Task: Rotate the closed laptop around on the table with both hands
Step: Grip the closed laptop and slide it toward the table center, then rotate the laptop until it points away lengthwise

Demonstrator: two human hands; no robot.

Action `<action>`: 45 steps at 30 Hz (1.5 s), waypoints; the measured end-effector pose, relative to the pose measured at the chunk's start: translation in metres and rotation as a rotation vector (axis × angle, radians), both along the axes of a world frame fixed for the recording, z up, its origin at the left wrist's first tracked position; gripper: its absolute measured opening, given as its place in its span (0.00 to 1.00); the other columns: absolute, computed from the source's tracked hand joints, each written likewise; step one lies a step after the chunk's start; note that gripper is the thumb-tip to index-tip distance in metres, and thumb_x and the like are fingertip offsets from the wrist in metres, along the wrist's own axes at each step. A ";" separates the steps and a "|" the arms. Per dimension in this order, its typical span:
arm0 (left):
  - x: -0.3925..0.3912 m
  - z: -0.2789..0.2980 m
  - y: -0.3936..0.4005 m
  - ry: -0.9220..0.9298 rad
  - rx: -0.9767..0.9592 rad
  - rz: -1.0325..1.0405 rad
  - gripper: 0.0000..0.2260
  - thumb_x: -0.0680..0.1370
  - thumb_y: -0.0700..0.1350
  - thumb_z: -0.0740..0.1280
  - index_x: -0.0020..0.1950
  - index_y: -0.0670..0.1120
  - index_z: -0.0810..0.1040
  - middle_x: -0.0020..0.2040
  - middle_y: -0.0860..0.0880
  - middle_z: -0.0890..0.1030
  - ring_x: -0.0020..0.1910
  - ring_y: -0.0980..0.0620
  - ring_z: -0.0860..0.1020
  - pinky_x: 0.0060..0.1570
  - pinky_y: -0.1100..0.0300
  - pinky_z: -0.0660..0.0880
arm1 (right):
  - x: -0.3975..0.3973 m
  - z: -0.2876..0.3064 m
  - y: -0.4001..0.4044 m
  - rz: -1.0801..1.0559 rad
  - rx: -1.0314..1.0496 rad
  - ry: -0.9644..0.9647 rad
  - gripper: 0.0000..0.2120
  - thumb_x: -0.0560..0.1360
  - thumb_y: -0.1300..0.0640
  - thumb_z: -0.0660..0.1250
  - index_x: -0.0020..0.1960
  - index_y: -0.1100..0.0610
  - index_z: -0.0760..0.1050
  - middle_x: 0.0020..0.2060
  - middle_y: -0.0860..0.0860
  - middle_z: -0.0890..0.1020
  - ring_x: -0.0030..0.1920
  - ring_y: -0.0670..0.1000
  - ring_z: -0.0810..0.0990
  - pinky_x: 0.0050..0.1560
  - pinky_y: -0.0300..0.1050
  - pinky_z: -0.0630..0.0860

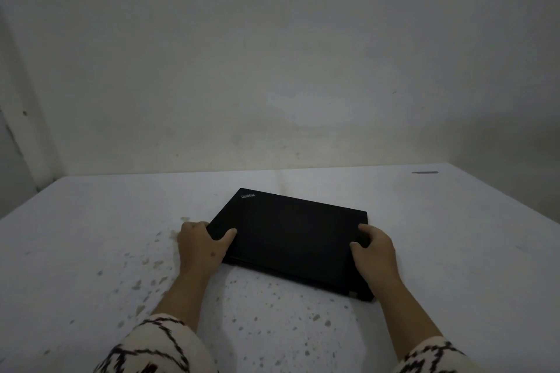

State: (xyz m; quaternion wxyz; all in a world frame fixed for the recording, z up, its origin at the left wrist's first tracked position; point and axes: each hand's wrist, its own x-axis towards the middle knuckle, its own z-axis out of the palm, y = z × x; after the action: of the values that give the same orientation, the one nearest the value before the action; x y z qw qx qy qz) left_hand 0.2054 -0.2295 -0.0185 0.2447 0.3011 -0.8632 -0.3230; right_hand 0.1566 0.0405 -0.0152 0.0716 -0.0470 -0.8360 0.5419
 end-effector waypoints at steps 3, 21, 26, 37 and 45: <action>-0.003 0.000 -0.001 -0.038 -0.024 -0.026 0.24 0.70 0.56 0.71 0.53 0.36 0.80 0.52 0.38 0.78 0.52 0.44 0.76 0.51 0.51 0.78 | 0.001 0.001 0.000 0.008 0.026 -0.007 0.24 0.76 0.66 0.63 0.71 0.61 0.65 0.69 0.57 0.71 0.68 0.57 0.70 0.66 0.50 0.70; 0.017 -0.011 0.099 -0.273 -0.074 -0.032 0.29 0.81 0.50 0.51 0.76 0.35 0.46 0.77 0.34 0.43 0.76 0.35 0.40 0.75 0.45 0.45 | 0.012 0.012 -0.003 0.020 0.245 -0.050 0.14 0.77 0.59 0.63 0.59 0.66 0.72 0.57 0.62 0.78 0.56 0.58 0.77 0.50 0.43 0.71; 0.018 -0.014 0.105 -0.324 -0.074 -0.076 0.26 0.82 0.49 0.48 0.76 0.37 0.47 0.78 0.37 0.43 0.75 0.34 0.37 0.74 0.44 0.47 | 0.018 0.010 -0.007 0.008 0.274 -0.052 0.16 0.78 0.58 0.62 0.62 0.67 0.71 0.60 0.62 0.77 0.60 0.59 0.75 0.59 0.48 0.73; 0.008 -0.006 0.069 -0.275 -0.061 -0.086 0.24 0.82 0.45 0.50 0.76 0.39 0.51 0.78 0.39 0.45 0.76 0.36 0.39 0.75 0.46 0.46 | 0.045 -0.003 -0.024 0.052 0.216 0.004 0.16 0.78 0.60 0.61 0.63 0.65 0.70 0.63 0.60 0.73 0.65 0.58 0.71 0.64 0.49 0.70; 0.021 -0.011 0.110 -0.281 -0.014 -0.050 0.26 0.82 0.46 0.48 0.76 0.35 0.45 0.76 0.33 0.39 0.76 0.36 0.40 0.75 0.48 0.44 | 0.021 0.003 -0.013 0.057 0.167 0.046 0.08 0.75 0.63 0.60 0.53 0.65 0.73 0.58 0.63 0.75 0.60 0.63 0.74 0.61 0.56 0.74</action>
State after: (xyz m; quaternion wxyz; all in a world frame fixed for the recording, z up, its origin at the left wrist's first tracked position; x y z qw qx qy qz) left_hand 0.2268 -0.1197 -0.0298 0.1153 0.3202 -0.8985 -0.2774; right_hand 0.1777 0.0271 -0.0118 0.0793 -0.0046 -0.8775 0.4729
